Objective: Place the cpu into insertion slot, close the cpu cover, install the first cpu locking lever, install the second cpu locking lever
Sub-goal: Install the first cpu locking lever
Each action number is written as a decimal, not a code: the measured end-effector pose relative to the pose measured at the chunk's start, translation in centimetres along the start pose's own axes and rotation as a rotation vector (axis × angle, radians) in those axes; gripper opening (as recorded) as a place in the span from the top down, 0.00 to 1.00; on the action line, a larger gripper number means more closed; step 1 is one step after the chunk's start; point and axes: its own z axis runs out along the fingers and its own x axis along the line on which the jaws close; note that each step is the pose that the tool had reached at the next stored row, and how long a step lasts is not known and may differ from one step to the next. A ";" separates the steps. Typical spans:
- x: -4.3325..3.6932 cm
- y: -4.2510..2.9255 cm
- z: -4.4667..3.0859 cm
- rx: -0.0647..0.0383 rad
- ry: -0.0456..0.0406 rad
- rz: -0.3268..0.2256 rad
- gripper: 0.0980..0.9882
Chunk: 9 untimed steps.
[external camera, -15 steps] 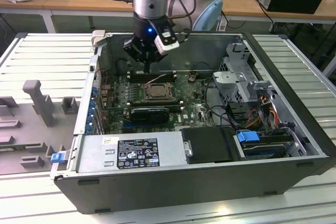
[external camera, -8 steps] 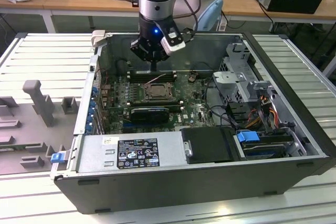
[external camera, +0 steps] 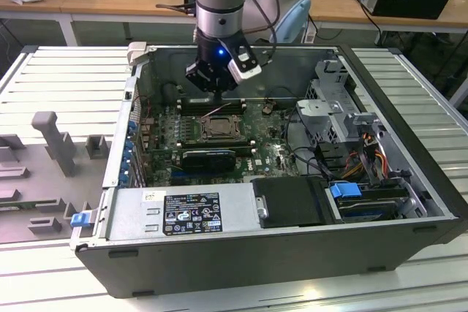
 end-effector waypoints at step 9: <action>-1.36 0.22 1.45 0.000 0.0004 -0.005 0.99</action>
